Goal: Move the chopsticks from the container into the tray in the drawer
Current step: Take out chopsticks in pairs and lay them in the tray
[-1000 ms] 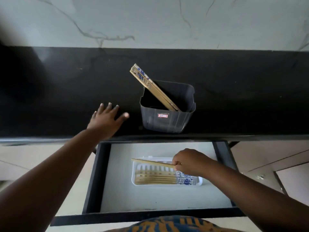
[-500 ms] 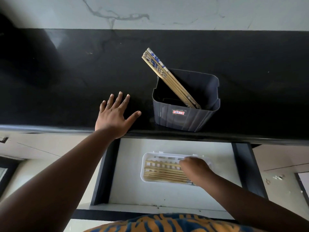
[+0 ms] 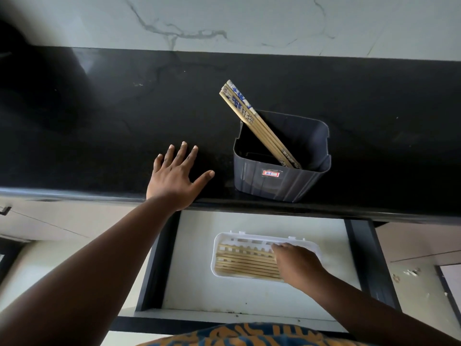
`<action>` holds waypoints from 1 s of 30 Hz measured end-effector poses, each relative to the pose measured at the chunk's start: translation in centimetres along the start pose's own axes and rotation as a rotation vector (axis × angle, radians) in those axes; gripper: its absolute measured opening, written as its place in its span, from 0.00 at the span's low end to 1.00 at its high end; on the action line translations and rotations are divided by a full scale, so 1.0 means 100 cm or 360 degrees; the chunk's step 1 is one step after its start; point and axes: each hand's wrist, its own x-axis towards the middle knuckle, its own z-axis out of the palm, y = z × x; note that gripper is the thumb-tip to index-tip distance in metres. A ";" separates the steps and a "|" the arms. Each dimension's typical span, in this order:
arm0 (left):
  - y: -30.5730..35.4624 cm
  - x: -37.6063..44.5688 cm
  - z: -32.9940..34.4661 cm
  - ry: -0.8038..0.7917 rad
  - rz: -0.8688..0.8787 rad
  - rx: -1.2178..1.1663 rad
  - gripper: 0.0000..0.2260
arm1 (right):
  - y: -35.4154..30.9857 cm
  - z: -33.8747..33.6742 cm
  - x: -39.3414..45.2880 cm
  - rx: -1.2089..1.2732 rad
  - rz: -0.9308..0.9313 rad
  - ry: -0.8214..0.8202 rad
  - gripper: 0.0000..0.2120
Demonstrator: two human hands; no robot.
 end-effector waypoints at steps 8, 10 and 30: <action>-0.001 0.000 0.002 -0.0002 0.0027 0.0017 0.41 | -0.027 -0.129 -0.041 0.0521 -0.0037 -0.0089 0.16; -0.001 0.000 0.003 -0.0006 0.0023 0.0031 0.41 | -0.039 -0.175 -0.056 0.0744 -0.0148 -0.0166 0.16; 0.001 0.000 0.005 0.0041 0.0002 0.0002 0.38 | -0.110 -0.276 0.030 0.0093 0.0147 0.1366 0.13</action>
